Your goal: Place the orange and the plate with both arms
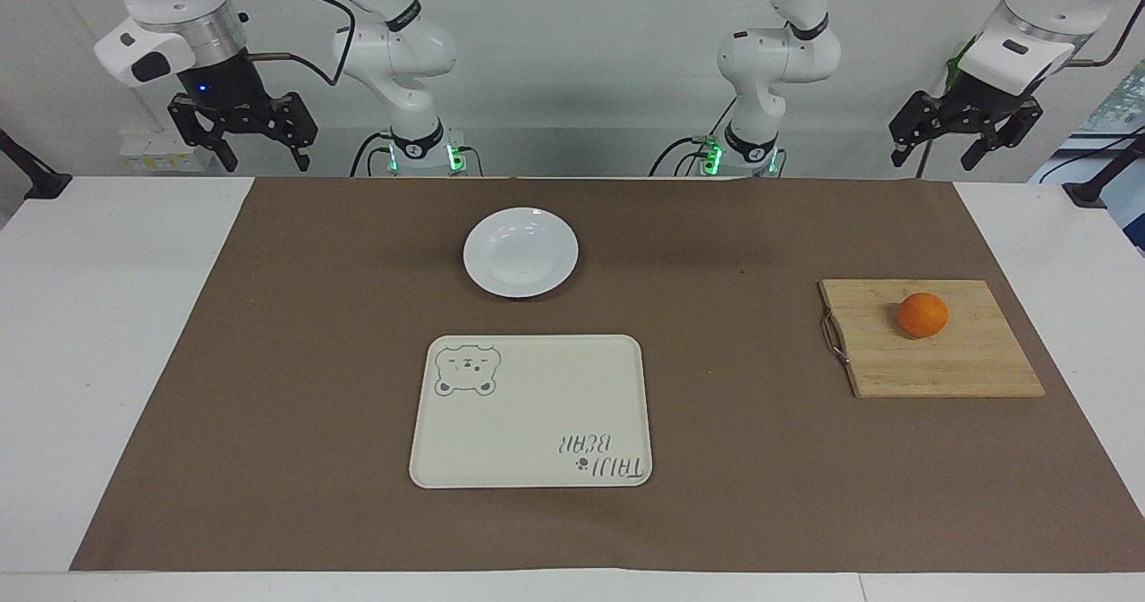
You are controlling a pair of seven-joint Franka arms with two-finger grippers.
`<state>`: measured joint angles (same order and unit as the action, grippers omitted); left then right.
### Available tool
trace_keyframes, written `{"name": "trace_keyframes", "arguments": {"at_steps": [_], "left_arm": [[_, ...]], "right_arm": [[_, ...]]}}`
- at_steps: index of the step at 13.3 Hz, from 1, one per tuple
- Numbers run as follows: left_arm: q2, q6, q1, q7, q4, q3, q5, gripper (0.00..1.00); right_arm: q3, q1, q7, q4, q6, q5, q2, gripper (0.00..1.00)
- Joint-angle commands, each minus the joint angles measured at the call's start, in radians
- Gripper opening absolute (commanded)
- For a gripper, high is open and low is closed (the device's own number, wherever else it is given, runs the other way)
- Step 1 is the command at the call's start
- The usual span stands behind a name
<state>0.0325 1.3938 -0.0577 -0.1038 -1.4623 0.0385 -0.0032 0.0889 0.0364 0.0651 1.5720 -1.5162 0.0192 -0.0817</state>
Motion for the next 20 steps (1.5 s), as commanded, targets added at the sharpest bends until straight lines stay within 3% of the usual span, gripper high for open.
{"name": "trace_keyframes", "arguments": {"at_steps": [1,20], "left_arm": [[0.024,0.018,0.01,-0.008,-0.027,-0.002,-0.012,1.0],[0.021,0.071,0.041,-0.007,-0.035,-0.002,-0.011,1.0]], "right_arm": [[-0.001,-0.009,0.021,0.009,-0.007,-0.018,-0.004,1.0],[-0.001,-0.009,0.021,0.009,-0.007,-0.018,-0.004,1.0]]}}
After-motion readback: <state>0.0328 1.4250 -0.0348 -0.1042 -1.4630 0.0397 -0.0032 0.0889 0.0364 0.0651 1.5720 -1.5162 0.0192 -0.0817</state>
